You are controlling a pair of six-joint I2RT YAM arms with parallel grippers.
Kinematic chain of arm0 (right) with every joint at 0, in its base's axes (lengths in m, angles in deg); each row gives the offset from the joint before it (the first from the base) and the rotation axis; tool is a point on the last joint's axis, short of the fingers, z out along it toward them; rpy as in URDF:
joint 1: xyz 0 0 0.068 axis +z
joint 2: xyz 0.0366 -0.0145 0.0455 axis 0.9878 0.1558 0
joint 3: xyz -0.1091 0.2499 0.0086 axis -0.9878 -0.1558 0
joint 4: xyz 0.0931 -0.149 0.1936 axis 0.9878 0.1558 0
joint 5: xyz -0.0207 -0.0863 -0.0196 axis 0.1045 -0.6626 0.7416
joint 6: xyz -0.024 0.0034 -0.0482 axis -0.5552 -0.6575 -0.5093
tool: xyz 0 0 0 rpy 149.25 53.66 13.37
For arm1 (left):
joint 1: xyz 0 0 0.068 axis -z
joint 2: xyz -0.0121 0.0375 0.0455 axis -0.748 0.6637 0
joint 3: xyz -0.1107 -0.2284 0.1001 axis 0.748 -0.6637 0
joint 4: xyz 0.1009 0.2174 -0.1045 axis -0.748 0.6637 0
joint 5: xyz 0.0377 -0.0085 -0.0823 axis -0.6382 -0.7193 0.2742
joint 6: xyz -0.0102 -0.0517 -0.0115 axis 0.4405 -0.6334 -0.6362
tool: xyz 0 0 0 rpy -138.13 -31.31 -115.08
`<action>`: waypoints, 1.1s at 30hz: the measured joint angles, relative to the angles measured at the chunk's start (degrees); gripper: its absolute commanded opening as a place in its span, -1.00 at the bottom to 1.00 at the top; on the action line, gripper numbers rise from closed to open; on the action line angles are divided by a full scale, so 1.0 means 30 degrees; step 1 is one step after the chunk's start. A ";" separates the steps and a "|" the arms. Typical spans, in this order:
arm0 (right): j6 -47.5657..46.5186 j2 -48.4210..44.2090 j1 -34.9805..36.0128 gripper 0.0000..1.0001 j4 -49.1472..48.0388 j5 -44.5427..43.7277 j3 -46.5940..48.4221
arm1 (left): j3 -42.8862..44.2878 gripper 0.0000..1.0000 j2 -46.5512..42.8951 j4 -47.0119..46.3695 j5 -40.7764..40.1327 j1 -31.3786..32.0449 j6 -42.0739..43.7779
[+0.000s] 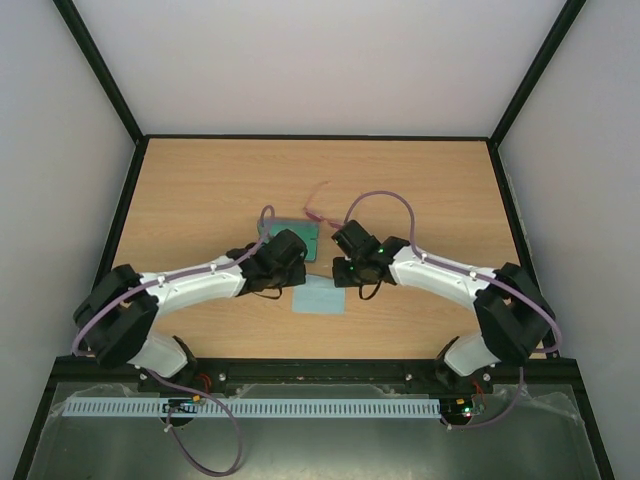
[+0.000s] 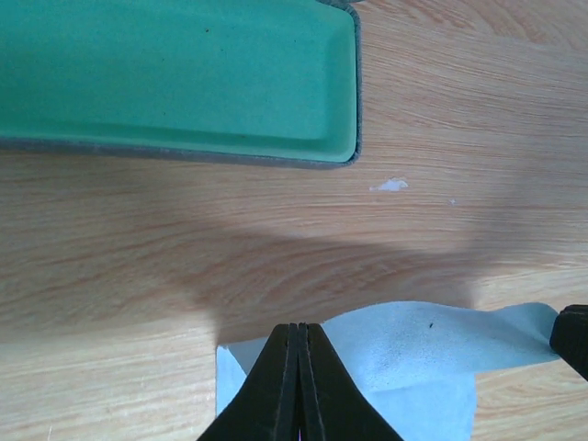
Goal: Organize the sunglasses
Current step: Fold the glasses cleaning cloth at the center of the board.
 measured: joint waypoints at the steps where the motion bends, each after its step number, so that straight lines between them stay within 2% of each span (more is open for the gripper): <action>1: -0.0153 0.0182 -0.0087 -0.97 -0.0095 -0.0029 0.0000 | 0.0102 -0.96 0.0284 -0.0080 0.0022 -0.0058 0.0109; 11: -0.1042 0.1107 -0.0911 -0.97 -0.0838 -0.0539 0.0022 | 0.0357 -0.96 0.1603 -0.1115 0.0087 -0.0517 0.0605; 33: -0.1421 0.1843 -0.0954 -0.97 -0.1676 -0.0627 -0.0087 | 0.0488 -0.96 0.3177 -0.2506 0.0073 -0.0903 0.1078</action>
